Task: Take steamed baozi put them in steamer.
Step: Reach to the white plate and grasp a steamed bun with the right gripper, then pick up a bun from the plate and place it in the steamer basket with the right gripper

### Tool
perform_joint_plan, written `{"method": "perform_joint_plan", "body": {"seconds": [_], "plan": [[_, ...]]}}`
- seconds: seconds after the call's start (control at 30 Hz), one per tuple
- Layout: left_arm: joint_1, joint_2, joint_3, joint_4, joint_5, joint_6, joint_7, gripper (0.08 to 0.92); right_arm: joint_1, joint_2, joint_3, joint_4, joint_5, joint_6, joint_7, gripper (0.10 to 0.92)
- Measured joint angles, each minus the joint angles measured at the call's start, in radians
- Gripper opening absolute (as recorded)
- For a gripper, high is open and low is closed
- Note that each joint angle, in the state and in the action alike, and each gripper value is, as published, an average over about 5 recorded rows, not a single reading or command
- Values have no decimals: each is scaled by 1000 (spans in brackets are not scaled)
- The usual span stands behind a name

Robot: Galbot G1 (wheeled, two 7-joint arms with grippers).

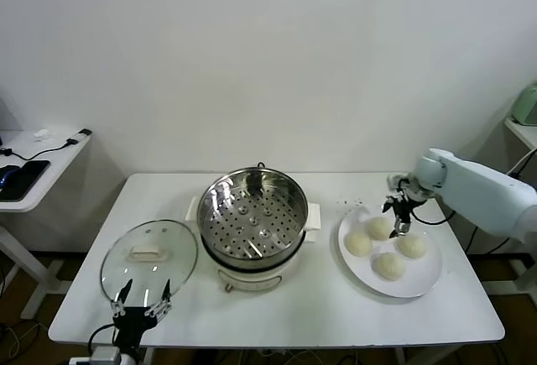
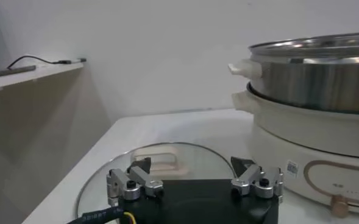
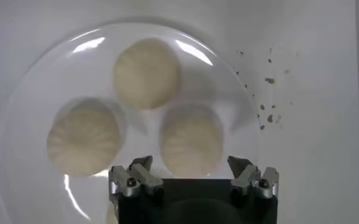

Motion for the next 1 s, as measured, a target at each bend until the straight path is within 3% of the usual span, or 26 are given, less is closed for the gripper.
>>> {"method": "perform_joint_plan", "body": {"seconds": [0.2, 0.37, 0.67, 1.0], "plan": [[3, -1, 1, -1, 3, 1, 0, 823, -11, 26, 11, -30, -12, -7, 0, 814], [3, -2, 2, -6, 4, 2, 1, 823, -16, 36, 14, -38, -10, -10, -4, 725], [14, -7, 11, -10, 10, 1, 1, 823, -1, 35, 4, -35, -13, -12, -14, 640], [22, -11, 16, -27, 18, -1, 0, 823, 188, 19, -117, 87, 57, 20, -52, 630]]}}
